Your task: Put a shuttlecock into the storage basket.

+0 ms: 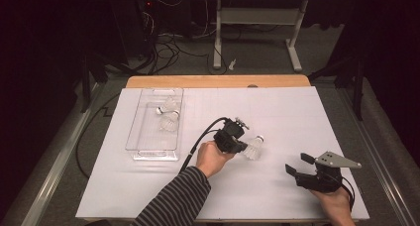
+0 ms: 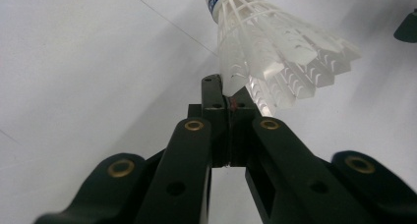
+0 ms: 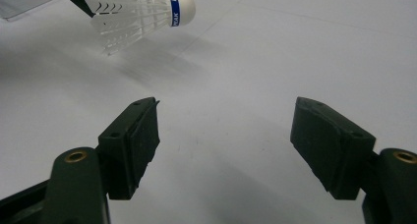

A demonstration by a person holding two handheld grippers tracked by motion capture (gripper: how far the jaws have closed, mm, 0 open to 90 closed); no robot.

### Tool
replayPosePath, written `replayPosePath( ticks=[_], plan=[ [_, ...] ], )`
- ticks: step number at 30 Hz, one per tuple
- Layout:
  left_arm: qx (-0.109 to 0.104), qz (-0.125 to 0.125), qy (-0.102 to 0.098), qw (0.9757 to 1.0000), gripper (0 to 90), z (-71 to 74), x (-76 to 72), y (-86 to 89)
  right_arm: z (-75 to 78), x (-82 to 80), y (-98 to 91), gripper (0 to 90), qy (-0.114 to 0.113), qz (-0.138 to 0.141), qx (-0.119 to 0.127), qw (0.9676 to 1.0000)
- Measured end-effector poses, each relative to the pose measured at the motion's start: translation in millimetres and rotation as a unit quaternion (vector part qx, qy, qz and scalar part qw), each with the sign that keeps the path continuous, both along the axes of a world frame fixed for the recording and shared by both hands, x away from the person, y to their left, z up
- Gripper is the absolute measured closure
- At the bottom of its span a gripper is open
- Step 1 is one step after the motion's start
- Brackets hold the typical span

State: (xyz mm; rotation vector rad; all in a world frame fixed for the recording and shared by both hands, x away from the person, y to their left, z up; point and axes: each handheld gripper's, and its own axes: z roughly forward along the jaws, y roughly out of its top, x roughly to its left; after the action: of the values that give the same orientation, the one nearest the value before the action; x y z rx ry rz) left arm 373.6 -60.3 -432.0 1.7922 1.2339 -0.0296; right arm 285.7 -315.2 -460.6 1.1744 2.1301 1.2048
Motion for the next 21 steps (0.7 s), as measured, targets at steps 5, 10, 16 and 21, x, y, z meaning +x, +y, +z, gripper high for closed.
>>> replayPosePath(
  ticks=[5,10,16,21],
  plan=[
    [-0.001,0.0,-0.001,1.0,89.6,1.9,-1.1,1.1,0.0,-0.1,0.0,27.3,0.0,-0.001,0.001,1.0],
    [0.002,-0.003,-0.002,1.0,89.6,2.2,-1.9,2.5,0.1,0.0,-0.1,27.3,0.0,0.0,0.001,1.0],
    [0.0,-0.003,-0.003,1.0,89.6,3.6,-2.4,4.2,0.1,0.0,-0.1,27.3,0.0,0.0,0.001,1.0],
    [-0.001,-0.003,-0.003,1.0,89.6,5.1,-3.0,5.7,0.0,0.2,-0.3,27.3,0.0,0.0,0.002,1.0]
  ],
)
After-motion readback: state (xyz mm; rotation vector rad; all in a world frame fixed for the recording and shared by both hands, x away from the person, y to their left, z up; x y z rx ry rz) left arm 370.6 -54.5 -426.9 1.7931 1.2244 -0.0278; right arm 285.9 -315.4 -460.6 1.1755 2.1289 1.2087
